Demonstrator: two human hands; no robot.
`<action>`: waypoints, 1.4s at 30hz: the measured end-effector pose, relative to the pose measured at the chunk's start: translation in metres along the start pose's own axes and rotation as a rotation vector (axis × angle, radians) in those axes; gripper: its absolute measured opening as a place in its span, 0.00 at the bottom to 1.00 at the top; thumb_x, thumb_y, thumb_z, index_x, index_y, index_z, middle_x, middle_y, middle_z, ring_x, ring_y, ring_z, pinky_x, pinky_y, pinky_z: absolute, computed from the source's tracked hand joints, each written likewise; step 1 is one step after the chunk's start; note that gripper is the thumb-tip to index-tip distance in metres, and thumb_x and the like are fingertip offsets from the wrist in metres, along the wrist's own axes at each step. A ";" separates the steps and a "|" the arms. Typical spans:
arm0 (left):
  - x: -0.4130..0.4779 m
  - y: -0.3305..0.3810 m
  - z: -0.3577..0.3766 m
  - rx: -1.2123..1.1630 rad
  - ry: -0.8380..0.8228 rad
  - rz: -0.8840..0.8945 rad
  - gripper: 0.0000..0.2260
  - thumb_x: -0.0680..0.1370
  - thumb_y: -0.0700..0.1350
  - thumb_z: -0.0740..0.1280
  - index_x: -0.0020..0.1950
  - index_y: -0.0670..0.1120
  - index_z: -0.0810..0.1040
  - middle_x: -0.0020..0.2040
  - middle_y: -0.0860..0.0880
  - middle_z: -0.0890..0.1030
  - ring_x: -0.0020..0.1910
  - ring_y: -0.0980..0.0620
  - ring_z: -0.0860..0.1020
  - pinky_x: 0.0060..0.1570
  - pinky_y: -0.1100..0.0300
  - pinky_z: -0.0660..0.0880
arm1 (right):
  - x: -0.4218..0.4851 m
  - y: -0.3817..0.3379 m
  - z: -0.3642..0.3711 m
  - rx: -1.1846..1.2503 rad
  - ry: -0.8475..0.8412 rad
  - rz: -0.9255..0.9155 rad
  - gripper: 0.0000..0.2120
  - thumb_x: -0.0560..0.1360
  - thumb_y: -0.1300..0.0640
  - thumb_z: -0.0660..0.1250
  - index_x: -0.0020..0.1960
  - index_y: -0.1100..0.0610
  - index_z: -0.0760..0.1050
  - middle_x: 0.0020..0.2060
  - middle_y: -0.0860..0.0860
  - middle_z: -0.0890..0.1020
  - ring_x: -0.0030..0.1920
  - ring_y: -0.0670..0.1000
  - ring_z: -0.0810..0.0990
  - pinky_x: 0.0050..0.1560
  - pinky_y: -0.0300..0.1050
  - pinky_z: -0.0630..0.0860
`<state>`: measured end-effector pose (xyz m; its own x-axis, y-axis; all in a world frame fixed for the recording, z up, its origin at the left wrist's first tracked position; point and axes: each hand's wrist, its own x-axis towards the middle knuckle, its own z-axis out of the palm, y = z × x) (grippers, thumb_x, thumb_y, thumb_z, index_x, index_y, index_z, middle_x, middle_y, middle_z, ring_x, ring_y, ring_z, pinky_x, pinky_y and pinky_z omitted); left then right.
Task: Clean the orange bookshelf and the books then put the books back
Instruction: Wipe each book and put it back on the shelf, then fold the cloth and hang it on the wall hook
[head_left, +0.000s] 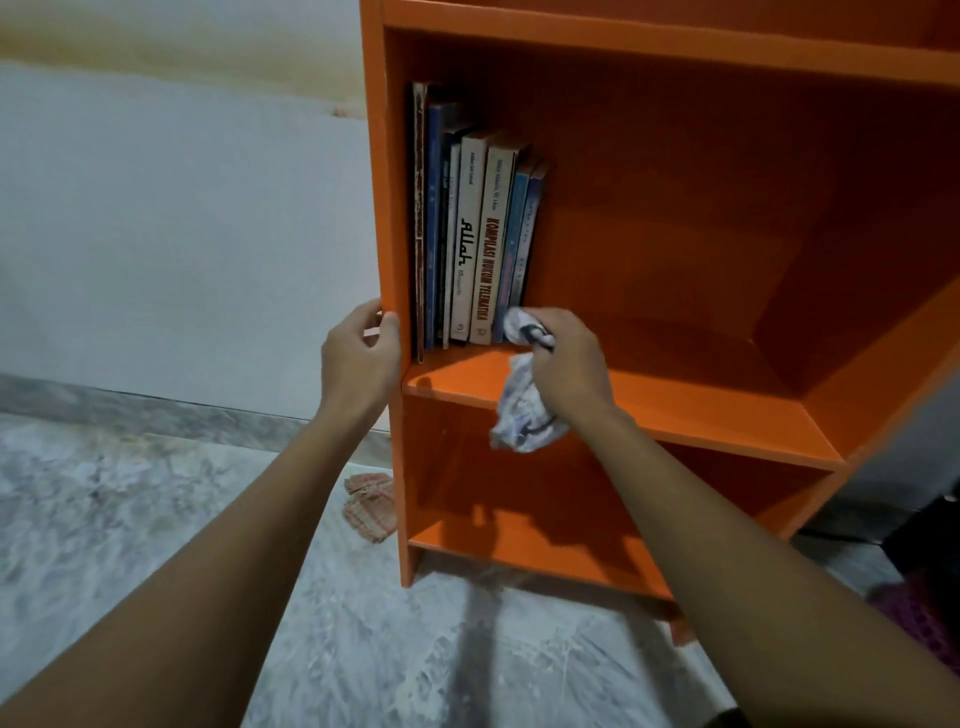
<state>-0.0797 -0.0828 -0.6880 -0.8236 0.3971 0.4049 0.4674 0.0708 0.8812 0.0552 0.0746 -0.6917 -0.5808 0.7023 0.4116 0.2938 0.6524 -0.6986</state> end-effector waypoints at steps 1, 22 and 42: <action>-0.001 0.002 -0.001 -0.011 -0.017 -0.026 0.16 0.84 0.50 0.58 0.69 0.47 0.75 0.61 0.49 0.79 0.57 0.51 0.77 0.52 0.60 0.77 | -0.004 0.004 0.000 -0.075 -0.025 0.066 0.17 0.77 0.70 0.58 0.58 0.57 0.79 0.57 0.55 0.80 0.46 0.51 0.75 0.42 0.47 0.71; -0.058 0.000 -0.039 -0.541 -0.482 -0.547 0.18 0.80 0.49 0.65 0.62 0.36 0.77 0.54 0.37 0.83 0.50 0.40 0.83 0.52 0.47 0.79 | -0.037 -0.106 0.025 0.488 -0.298 0.050 0.22 0.78 0.55 0.68 0.32 0.57 0.60 0.23 0.46 0.59 0.24 0.45 0.57 0.25 0.37 0.56; 0.057 0.330 -0.215 -0.087 -0.393 -0.548 0.19 0.81 0.58 0.59 0.55 0.44 0.81 0.48 0.46 0.86 0.47 0.48 0.84 0.43 0.58 0.77 | 0.081 -0.406 -0.187 0.257 -0.457 0.067 0.23 0.83 0.46 0.57 0.31 0.53 0.57 0.26 0.49 0.60 0.26 0.50 0.60 0.31 0.46 0.54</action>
<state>-0.0414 -0.2337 -0.3216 -0.7485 0.6290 -0.2098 -0.0255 0.2888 0.9571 0.0303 -0.0805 -0.2651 -0.8560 0.5065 0.1037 0.1793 0.4790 -0.8593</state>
